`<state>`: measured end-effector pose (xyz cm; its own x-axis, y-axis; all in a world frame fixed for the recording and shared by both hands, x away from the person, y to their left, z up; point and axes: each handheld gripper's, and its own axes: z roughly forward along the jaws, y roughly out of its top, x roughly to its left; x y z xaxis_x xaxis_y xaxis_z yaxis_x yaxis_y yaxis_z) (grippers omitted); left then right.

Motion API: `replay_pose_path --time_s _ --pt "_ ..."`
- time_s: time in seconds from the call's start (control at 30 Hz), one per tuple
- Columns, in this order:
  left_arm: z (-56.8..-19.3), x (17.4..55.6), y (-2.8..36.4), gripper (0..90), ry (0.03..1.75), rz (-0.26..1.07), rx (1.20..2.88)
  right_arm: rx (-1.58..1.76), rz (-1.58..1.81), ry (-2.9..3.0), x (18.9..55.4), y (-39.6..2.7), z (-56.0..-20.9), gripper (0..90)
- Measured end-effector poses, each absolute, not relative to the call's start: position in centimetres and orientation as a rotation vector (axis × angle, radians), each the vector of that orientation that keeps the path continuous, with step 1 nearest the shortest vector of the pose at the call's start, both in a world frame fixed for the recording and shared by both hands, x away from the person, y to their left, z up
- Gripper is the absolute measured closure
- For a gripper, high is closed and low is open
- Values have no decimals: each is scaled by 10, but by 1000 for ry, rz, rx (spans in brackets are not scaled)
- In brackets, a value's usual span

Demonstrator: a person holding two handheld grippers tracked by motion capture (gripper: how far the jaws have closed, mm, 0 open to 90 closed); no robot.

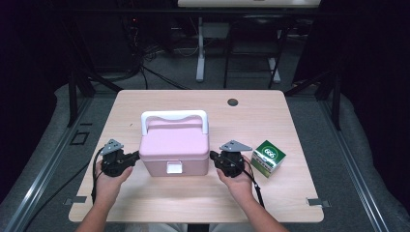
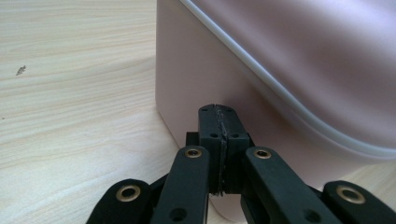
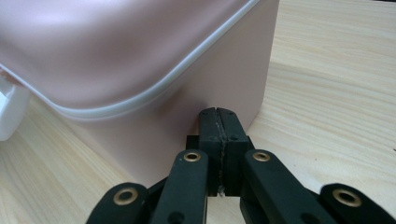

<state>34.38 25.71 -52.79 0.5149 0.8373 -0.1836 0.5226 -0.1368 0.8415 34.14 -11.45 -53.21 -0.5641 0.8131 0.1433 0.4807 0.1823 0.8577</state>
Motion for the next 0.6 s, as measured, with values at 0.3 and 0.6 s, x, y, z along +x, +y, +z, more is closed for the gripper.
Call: replay_pose_path --time_s 0.3,0.6 --pt "-526 340 249 900 1136 404 1820 1218 1316 2122 334 -122 -531 900" --pt "-526 335 240 900 1130 388 1825 1218 1303 2133 324 -131 -530 900"
